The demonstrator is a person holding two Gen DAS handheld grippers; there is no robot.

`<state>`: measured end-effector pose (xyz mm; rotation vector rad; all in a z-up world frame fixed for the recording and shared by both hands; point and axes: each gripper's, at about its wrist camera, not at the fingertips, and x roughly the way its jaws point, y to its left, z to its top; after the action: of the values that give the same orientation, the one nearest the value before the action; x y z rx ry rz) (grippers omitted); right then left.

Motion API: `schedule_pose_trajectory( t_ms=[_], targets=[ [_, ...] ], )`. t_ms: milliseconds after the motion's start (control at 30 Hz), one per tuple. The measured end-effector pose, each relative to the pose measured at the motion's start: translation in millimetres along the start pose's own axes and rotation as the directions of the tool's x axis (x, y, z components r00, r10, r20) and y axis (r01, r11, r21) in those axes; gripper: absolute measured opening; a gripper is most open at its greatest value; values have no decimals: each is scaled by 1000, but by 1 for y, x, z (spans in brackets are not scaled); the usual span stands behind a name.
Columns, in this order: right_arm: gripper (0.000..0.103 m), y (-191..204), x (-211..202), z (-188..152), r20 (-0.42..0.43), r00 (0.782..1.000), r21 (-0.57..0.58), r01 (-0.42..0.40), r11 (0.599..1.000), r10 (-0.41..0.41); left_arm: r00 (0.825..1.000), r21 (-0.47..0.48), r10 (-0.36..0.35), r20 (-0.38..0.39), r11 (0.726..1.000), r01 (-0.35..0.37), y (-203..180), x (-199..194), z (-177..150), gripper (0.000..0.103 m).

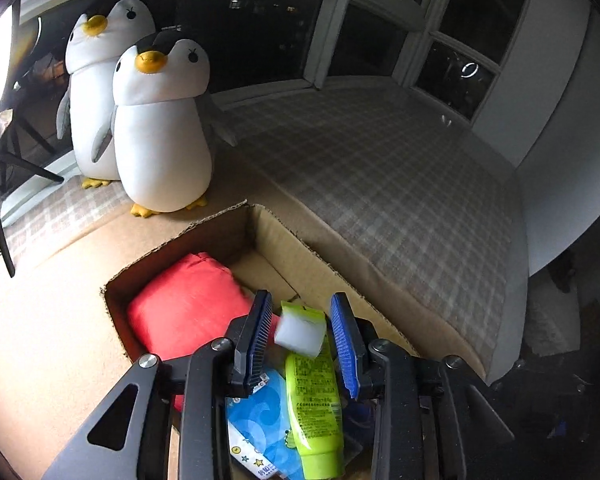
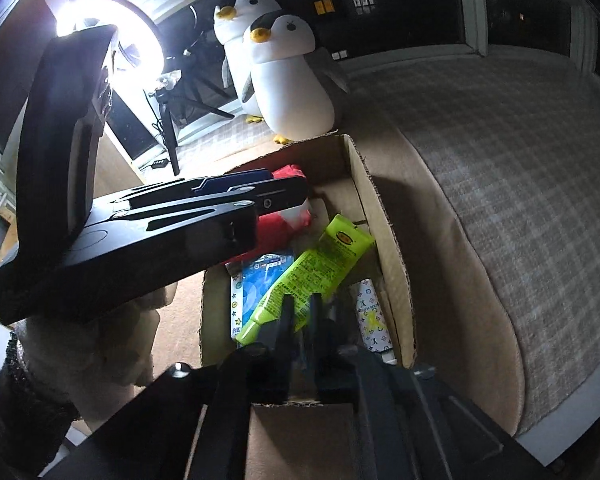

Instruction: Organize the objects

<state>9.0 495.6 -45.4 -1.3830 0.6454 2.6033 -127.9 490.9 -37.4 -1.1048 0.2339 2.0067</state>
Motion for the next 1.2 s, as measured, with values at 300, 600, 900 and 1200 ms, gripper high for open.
schedule_pose_trajectory(
  t_ms=[300, 600, 900, 1200],
  targets=[
    [28, -1, -4, -5, 7, 1000, 23, -2, 1000, 2, 999, -33, 32, 4, 999, -32, 20, -16, -10, 33],
    [35, 33, 2, -17, -3, 1000, 2, -23, 1000, 23, 993, -83, 120, 1, 989, -119, 64, -61, -47, 36],
    [44, 94, 10, -30, -4, 999, -53, -48, 997, 48, 976, -140, 217, 14, 967, -213, 112, -131, -101, 44],
    [48, 168, 22, -48, -13, 998, -134, -66, 989, 65, 950, -228, 310, 26, 928, -296, 154, -205, -163, 52]
  ],
)
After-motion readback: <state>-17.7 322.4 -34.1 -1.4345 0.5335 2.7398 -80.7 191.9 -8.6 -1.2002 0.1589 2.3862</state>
